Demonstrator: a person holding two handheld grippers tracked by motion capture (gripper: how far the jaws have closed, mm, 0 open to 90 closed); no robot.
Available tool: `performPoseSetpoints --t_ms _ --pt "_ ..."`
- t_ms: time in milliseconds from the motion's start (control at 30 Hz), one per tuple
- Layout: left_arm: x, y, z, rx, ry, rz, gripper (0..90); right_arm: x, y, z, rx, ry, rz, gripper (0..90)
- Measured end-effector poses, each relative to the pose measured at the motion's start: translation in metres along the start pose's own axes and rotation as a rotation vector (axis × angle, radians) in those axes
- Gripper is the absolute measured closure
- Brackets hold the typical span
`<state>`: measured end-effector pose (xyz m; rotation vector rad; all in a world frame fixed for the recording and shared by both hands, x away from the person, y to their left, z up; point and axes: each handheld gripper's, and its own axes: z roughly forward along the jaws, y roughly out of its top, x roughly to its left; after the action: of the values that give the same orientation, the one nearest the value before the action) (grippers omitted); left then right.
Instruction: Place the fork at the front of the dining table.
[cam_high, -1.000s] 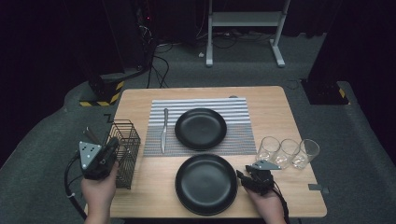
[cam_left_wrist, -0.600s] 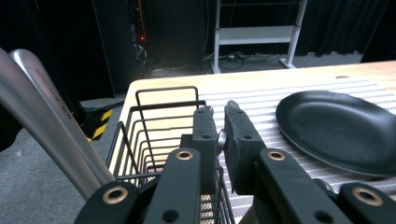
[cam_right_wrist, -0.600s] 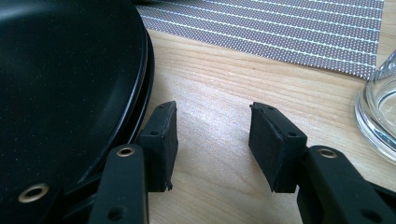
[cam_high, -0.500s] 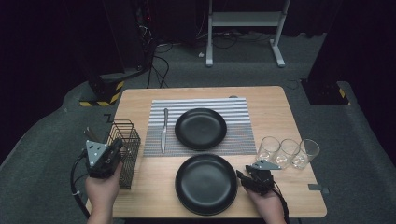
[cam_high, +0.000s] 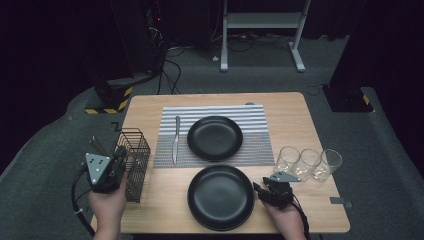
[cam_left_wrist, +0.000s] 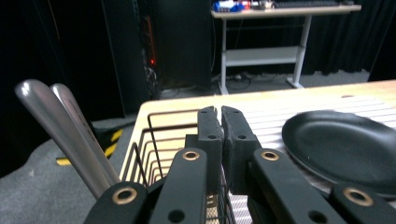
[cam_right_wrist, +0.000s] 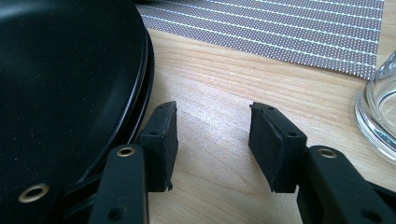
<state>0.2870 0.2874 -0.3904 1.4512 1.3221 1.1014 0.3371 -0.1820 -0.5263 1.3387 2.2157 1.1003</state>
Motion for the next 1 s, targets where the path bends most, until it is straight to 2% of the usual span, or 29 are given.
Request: performPoseSetpoints --t_ms 100,200,367,700,1000 --pt "-0.001 0.001 -0.002 -0.042 0.01 -0.001 86.7 0.0 0.0 0.0 0.001 -0.001 0.0 51.7" --pt "-0.001 0.002 -0.003 -0.057 0.01 -0.004 86.7 0.0 0.0 0.0 0.001 -0.002 0.0 51.6" --pt "0.0 0.006 -0.007 -0.113 0.017 -0.002 86.7 0.0 0.0 0.0 0.002 -0.004 0.0 51.7" --pt "0.003 0.017 -0.016 -0.173 0.034 -0.001 86.8 0.0 0.0 0.0 0.001 -0.007 -0.001 51.8" --pt "0.001 0.027 -0.021 -0.208 0.028 0.004 86.8 0.0 0.0 0.0 0.001 -0.007 0.0 51.8"
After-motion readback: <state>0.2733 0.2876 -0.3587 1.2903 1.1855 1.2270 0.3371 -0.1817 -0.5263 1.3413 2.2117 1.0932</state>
